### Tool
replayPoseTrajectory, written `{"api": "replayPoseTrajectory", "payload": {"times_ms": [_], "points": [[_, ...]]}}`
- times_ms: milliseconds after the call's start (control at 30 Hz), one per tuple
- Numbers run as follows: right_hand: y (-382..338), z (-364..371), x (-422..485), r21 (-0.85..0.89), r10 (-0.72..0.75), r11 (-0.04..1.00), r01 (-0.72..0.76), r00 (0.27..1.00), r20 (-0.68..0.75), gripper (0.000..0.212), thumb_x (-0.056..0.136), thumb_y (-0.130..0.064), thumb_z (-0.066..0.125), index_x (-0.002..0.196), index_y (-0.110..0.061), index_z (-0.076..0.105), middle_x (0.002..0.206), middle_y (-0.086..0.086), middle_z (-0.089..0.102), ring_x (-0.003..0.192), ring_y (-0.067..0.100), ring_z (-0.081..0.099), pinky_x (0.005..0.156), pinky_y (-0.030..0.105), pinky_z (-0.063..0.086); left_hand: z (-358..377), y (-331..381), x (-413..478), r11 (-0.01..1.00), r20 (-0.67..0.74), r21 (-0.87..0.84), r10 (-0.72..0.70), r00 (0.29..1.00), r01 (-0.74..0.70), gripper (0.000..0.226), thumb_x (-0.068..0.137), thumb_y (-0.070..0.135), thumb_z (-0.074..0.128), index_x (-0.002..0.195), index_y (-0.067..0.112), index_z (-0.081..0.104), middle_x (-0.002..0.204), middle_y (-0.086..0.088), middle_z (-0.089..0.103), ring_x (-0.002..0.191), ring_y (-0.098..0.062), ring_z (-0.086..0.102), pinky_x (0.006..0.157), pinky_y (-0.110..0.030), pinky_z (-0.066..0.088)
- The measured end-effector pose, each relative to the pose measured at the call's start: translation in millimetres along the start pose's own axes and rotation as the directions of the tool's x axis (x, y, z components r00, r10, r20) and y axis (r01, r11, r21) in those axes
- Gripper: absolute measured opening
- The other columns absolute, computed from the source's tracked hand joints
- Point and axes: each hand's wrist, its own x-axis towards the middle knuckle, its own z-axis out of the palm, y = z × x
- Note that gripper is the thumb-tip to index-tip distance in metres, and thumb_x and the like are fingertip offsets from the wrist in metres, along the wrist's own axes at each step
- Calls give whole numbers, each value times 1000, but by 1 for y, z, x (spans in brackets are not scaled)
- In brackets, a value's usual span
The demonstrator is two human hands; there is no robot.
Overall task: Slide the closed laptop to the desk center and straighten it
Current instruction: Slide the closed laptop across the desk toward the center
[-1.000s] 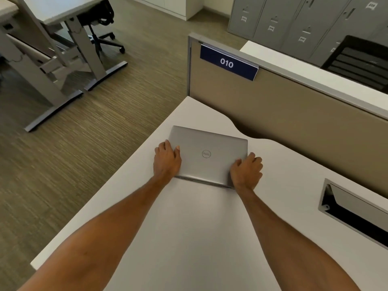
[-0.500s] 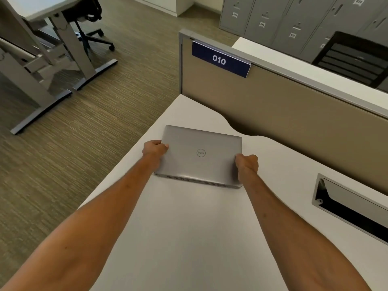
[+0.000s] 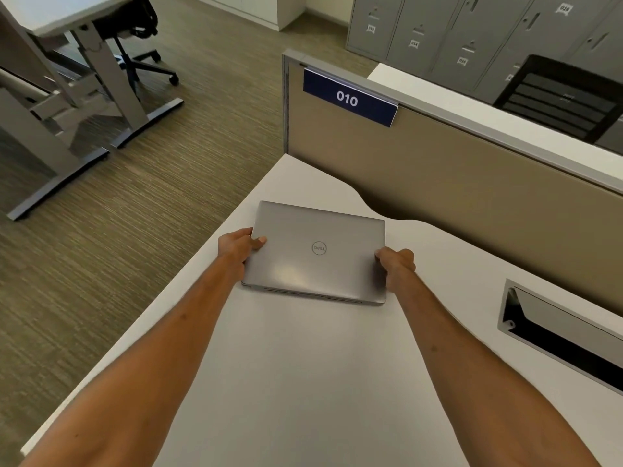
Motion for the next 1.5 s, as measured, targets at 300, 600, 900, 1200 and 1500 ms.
{"api": "replayPoseTrajectory", "payload": {"times_ms": [300, 600, 900, 1200, 1500], "points": [[5, -7, -3, 81, 9, 997, -11, 1000, 26, 53, 92, -17, 74, 137, -6, 48, 129, 16, 59, 106, 30, 56, 86, 39, 46, -5, -11, -14, 1000, 5, -17, 3, 1000, -3, 53, 84, 0, 85, 136, 7, 73, 123, -12, 78, 102, -29, 76, 75, -34, 61], [28, -25, -16, 134, 21, 991, -24, 1000, 21, 56, 92, -18, 75, 140, -6, 48, 138, 18, 59, 106, 30, 55, 86, 38, 44, -5, -28, -47, 999, 6, -25, 26, 1000, -25, 53, 86, 1, 84, 137, 8, 72, 123, -13, 77, 105, -31, 73, 76, -31, 59], [67, -80, -44, 131, -4, 991, 3, 1000, 11, 51, 93, -14, 72, 138, -2, 50, 127, 15, 59, 102, 29, 53, 84, 34, 43, 1, -60, -100, 998, 21, -10, 55, 998, -55, 57, 85, 3, 86, 139, 6, 71, 128, -15, 77, 116, -36, 73, 97, -45, 61], [143, -163, -68, 146, 39, 988, -39, 999, -1, 51, 89, -15, 75, 133, -2, 52, 132, 17, 63, 103, 30, 58, 82, 34, 47, 25, -119, -187, 999, 104, -9, 46, 993, -45, 50, 86, 1, 83, 135, 5, 73, 116, -12, 79, 88, -25, 74, 82, -39, 64], [226, -250, -83, 153, 82, 985, -76, 996, -33, 54, 89, -14, 75, 135, -2, 50, 130, 16, 62, 106, 31, 59, 81, 35, 46, 61, -189, -257, 999, 135, 7, 31, 990, -32, 55, 86, 2, 84, 139, 5, 71, 126, -16, 78, 103, -33, 74, 94, -43, 60]]}}
